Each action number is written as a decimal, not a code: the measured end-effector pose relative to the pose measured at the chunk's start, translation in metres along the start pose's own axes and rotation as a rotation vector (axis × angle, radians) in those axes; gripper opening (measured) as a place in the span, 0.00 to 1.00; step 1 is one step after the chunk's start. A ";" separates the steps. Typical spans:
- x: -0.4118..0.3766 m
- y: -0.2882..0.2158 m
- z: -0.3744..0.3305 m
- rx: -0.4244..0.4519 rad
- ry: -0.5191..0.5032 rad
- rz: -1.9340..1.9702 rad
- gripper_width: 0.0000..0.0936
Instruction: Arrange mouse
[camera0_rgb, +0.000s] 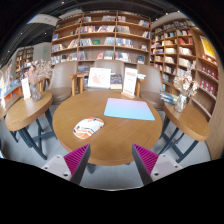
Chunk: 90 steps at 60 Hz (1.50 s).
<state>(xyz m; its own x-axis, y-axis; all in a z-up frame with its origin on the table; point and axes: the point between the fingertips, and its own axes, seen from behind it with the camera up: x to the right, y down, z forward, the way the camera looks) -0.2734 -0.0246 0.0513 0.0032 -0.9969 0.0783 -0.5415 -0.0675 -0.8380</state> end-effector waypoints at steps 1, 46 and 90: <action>-0.005 0.000 0.001 -0.002 -0.006 0.000 0.92; -0.106 0.000 0.073 -0.057 -0.073 0.004 0.91; -0.124 -0.041 0.161 -0.084 -0.102 0.023 0.92</action>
<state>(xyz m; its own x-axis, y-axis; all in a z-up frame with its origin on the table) -0.1160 0.0958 -0.0113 0.0729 -0.9973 0.0005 -0.6110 -0.0450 -0.7903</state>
